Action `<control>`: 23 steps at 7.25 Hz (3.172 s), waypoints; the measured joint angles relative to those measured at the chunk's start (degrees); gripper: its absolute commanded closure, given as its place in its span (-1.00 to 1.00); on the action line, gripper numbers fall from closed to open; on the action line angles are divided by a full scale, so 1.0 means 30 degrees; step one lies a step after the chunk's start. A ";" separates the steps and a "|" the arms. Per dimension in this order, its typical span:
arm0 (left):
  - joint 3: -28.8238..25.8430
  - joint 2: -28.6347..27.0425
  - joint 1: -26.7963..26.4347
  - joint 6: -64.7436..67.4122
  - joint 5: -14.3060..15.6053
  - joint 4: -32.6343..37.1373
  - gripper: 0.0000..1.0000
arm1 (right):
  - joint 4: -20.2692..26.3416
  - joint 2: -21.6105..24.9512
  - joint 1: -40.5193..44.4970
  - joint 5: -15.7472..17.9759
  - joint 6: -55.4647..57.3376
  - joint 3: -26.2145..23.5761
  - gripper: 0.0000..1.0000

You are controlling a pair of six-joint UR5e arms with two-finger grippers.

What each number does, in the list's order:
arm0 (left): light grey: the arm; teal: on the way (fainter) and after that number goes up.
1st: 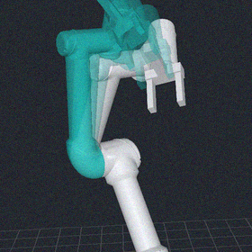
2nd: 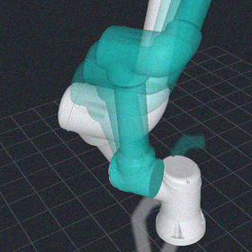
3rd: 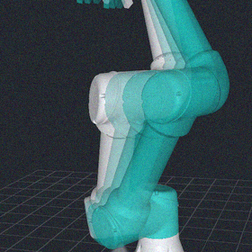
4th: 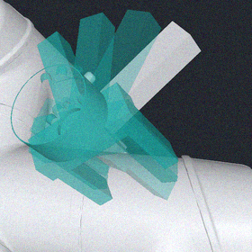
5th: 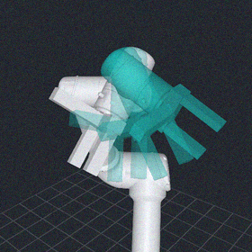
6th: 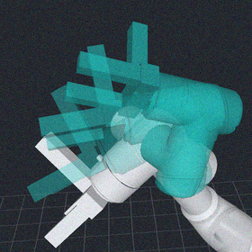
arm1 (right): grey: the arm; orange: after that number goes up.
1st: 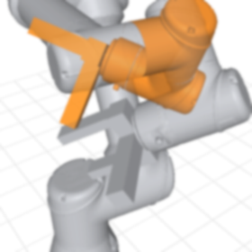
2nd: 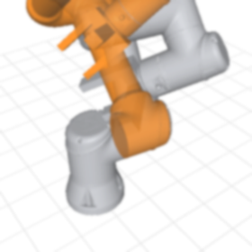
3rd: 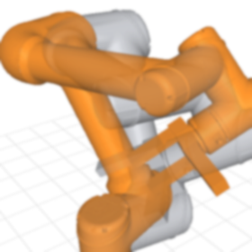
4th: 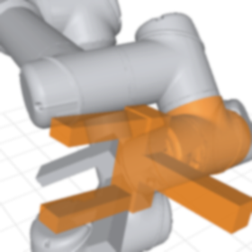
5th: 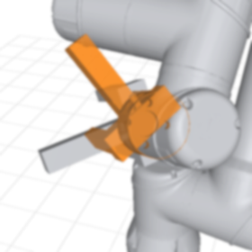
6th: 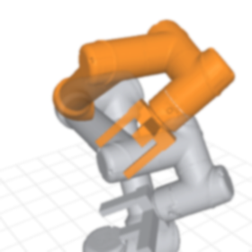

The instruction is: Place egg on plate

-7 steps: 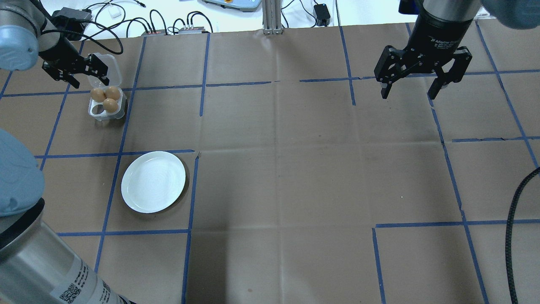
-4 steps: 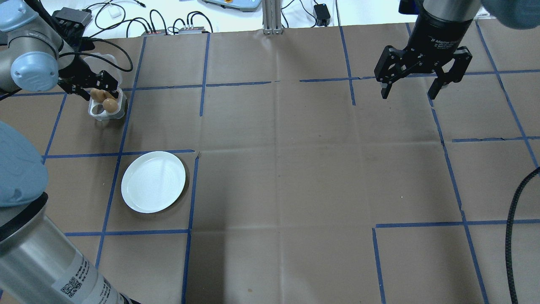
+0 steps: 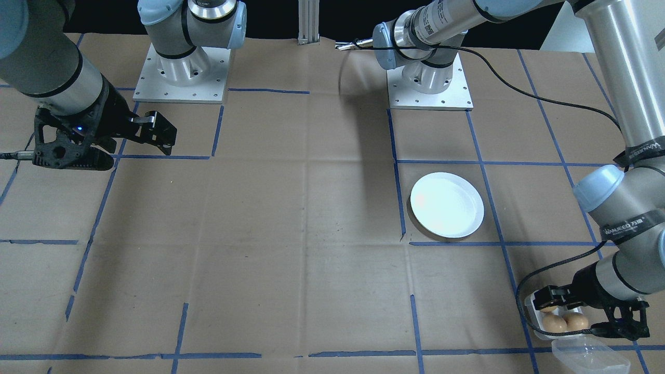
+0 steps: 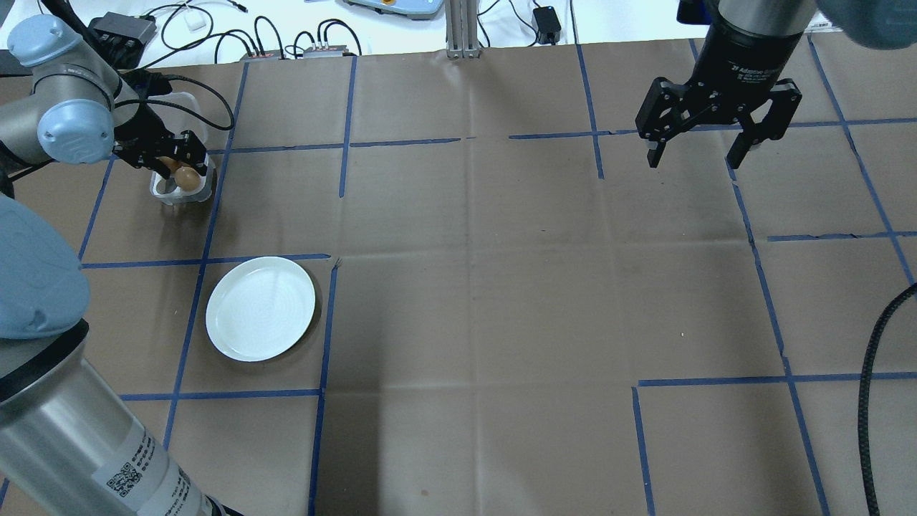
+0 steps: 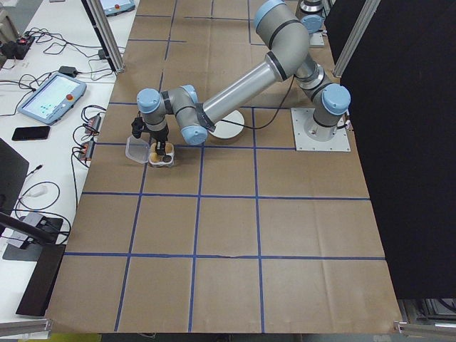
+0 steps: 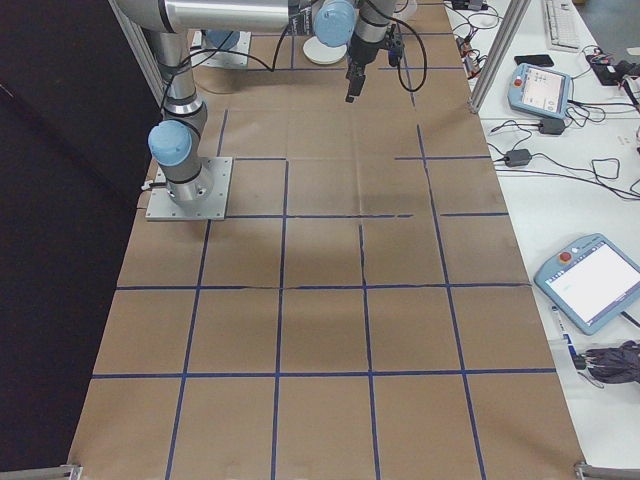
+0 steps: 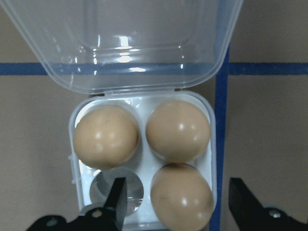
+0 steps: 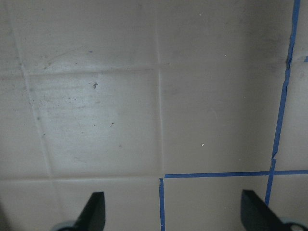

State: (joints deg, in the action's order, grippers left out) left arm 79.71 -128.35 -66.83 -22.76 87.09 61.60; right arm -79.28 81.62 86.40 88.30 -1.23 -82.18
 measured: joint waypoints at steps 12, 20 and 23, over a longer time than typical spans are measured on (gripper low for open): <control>0.0267 0.2714 -0.0116 0.0099 0.0571 0.2240 0.56 | 0.0000 0.0009 0.0000 -0.0020 0.0000 0.0000 -1.00; 1.3460 0.9399 -0.2603 0.4225 0.0519 -0.3109 -0.02 | 0.0000 0.0001 0.0000 -0.0011 0.0000 -0.0001 -1.00; 1.4260 0.9329 -0.2645 0.4207 0.0522 -0.4198 -1.00 | 0.0000 0.0007 0.0000 -0.0013 0.0000 0.0000 -1.00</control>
State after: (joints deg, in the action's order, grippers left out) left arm 122.49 -100.36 -74.76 -10.14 88.66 49.01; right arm -79.28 81.65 86.40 88.27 -1.23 -82.18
